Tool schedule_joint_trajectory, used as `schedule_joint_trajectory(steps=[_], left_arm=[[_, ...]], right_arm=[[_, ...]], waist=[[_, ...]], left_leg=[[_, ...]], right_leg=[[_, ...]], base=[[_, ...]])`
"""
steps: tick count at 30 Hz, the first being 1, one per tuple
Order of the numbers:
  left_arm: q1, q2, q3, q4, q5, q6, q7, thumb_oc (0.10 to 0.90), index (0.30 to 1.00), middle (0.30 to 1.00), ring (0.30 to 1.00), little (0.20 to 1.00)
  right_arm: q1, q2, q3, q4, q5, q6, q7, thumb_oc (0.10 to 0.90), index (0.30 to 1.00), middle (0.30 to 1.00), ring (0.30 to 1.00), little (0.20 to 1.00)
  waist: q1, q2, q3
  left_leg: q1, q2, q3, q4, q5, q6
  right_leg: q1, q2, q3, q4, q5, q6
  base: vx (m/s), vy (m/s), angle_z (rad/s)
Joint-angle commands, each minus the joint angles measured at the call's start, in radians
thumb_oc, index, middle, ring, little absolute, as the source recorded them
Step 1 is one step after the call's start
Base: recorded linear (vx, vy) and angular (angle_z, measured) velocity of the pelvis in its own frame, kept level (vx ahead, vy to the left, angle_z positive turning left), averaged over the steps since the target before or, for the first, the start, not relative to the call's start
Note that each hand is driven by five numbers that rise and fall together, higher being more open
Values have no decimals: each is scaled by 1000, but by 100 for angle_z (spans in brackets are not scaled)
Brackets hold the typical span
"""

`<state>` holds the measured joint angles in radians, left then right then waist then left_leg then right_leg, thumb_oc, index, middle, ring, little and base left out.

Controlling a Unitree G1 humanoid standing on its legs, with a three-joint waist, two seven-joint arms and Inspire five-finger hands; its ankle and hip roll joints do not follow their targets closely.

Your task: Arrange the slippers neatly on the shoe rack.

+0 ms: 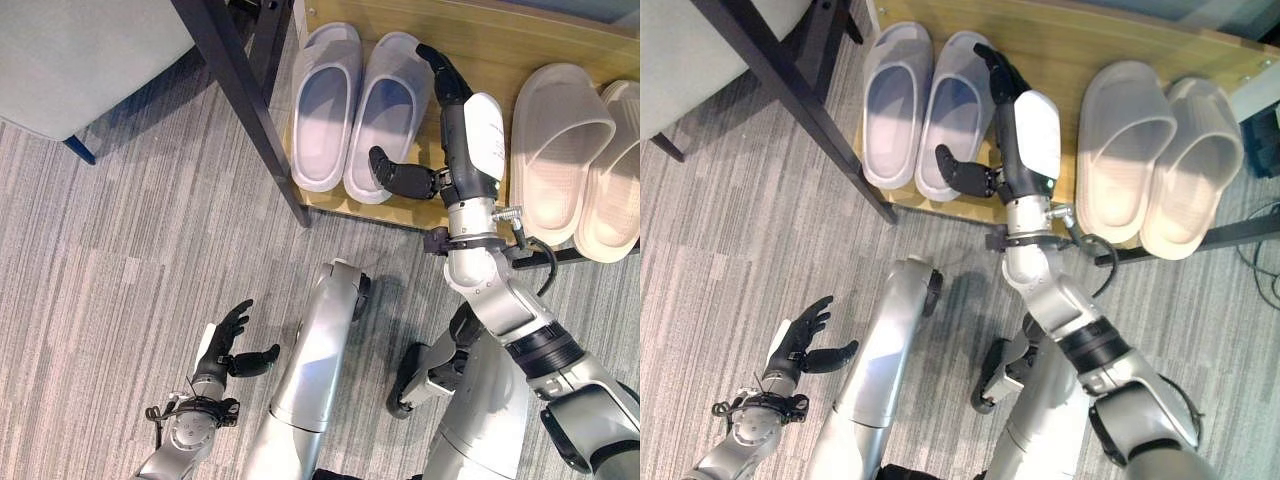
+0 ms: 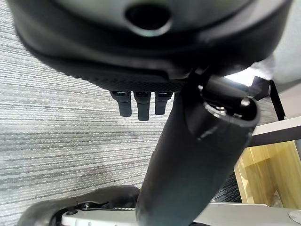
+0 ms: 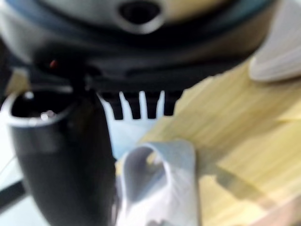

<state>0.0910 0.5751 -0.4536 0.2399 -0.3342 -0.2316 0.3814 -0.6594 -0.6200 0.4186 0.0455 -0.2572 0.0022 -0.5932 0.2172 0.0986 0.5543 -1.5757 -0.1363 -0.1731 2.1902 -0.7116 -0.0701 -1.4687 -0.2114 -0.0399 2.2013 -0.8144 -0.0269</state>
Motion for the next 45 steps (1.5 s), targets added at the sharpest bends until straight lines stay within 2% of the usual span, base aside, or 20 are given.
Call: schedule_joint_trajectory(steps=[1,7,15,17,19,21,22,24,25,28,31,32,33,37,38,40,41,42,44,45], left_arm=[[43,1,-17,-92,14,-30,10,800,900,900,900,900],[62,-17,27,-92,14,-31,13,800,900,900,900,900],[45,-60,112,-65,28,-49,18,800,900,900,900,900],[25,-69,138,-56,29,-58,16,800,900,900,900,900],[-44,-88,172,-35,34,-68,6,800,900,900,900,900],[-95,-95,189,-26,41,-75,1,800,900,900,900,900],[-96,-96,189,-25,41,-76,1,800,900,900,900,900],[-149,-106,209,-11,44,-82,-10,800,900,900,900,900],[-150,-106,209,-10,43,-82,-11,800,900,900,900,900],[-126,-123,208,18,37,-86,-35,800,900,900,900,900],[-98,-125,197,31,24,-84,-70,800,900,900,900,900],[-76,-122,188,34,28,-78,-98,800,900,900,900,900],[-74,-122,188,34,28,-79,-98,800,900,900,900,900],[-47,-127,171,77,32,-62,-141,800,900,900,900,900],[-47,-127,171,77,32,-62,-141,800,900,900,900,900],[-20,-112,163,97,57,-47,-173,800,900,900,900,900],[-17,-112,164,108,58,-40,-186,800,900,900,900,900],[-17,-112,165,108,58,-40,-186,800,900,900,900,900],[-4,-112,162,131,82,-24,-215,800,900,900,900,900],[4,-110,161,134,89,-24,-224,800,900,900,900,900]], right_arm=[[-42,-21,-93,-220,-43,-113,-48,800,900,900,900,900],[54,-12,-131,-362,-9,-175,-28,800,900,900,900,900],[182,-35,-194,-429,23,-235,25,800,900,900,900,900],[201,-46,-213,-431,20,-250,34,800,900,900,900,900],[186,-47,-232,-420,20,-266,54,800,900,900,900,900],[165,-44,-248,-408,13,-270,63,800,900,900,900,900],[164,-45,-248,-408,13,-270,63,800,900,900,900,900],[169,-36,-258,-391,-2,-272,87,800,900,900,900,900],[168,-37,-259,-391,-2,-272,87,800,900,900,900,900],[256,-20,-259,-361,-21,-274,113,800,900,900,900,900],[335,-26,-248,-321,-54,-265,144,800,900,900,900,900],[384,-39,-238,-266,-77,-252,160,800,900,900,900,900],[385,-39,-237,-265,-78,-253,159,800,900,900,900,900],[477,-50,-214,-156,-112,-236,190,800,900,900,900,900],[476,-50,-214,-156,-112,-236,190,800,900,900,900,900],[547,-34,-185,-8,-116,-219,217,800,900,900,900,900],[560,-28,-173,50,-124,-214,223,800,900,900,900,900],[559,-28,-173,51,-124,-215,223,800,900,900,900,900],[592,1,-137,223,-135,-198,239,800,900,900,900,900],[599,14,-131,277,-136,-196,245,800,900,900,900,900]], waist=[[8,1,-34],[-17,-16,-34],[-65,-55,-34],[-78,-66,-34],[-93,-79,-34],[-97,-78,-34],[-99,-78,-34],[-108,-80,-36],[-109,-79,-36],[-117,-80,-136],[-117,-87,-158],[-115,-94,-170],[-115,-92,-167],[-105,-107,-198],[-105,-106,-196],[-87,-128,-236],[-82,-134,-248],[-82,-133,-246],[-67,-145,-289],[-61,-136,-293]], left_leg=[[6,-48,16,-88,-70,35],[6,-38,40,-78,-70,40],[6,-18,100,-99,-44,47],[6,-19,119,-172,-11,51],[6,-17,134,-343,61,49],[6,-24,123,-437,119,52],[6,-26,122,-441,123,52],[6,-19,112,-546,202,56],[6,-21,110,-552,208,56],[18,-11,86,-715,293,51],[148,0,68,-900,351,44],[226,1,54,-1004,390,37],[235,1,52,-1012,395,36],[433,25,4,-1251,476,30],[436,25,3,-1253,477,30],[628,60,-40,-1477,546,18],[694,65,-50,-1546,567,15],[698,65,-51,-1548,568,15],[900,87,-64,-1756,639,-12],[950,94,-70,-1823,699,-18]], right_leg=[[-45,20,11,2,96,-106],[-62,32,31,12,101,-97],[-70,55,76,-11,117,-82],[-52,48,81,-88,132,-86],[-17,39,74,-268,165,-85],[-15,35,68,-351,187,-76],[-14,34,67,-354,189,-76],[-6,13,44,-468,226,-59],[-5,11,42,-473,230,-59],[25,-3,-5,-651,278,-44],[148,-3,-43,-844,329,-31],[221,4,-64,-954,360,-21],[231,5,-67,-963,364,-21],[417,10,-119,-1195,418,-7],[420,10,-119,-1197,419,-8],[605,37,-186,-1394,470,19],[670,45,-207,-1448,485,25],[674,45,-208,-1451,486,25],[878,67,-253,-1647,530,39],[923,71,-279,-1704,573,35]], base=[[0,0,0],[5,15,-4],[33,23,-7],[-48,-1,1],[-186,15,2],[-136,38,4],[-98,21,5],[-145,27,3],[-129,12,3],[-109,-15,11],[-170,-77,13],[-155,-103,16],[-142,-109,23],[-67,-88,18],[-13,-144,9],[48,-195,9],[49,-117,11],[136,-169,16],[120,-179,20],[45,-141,24]])
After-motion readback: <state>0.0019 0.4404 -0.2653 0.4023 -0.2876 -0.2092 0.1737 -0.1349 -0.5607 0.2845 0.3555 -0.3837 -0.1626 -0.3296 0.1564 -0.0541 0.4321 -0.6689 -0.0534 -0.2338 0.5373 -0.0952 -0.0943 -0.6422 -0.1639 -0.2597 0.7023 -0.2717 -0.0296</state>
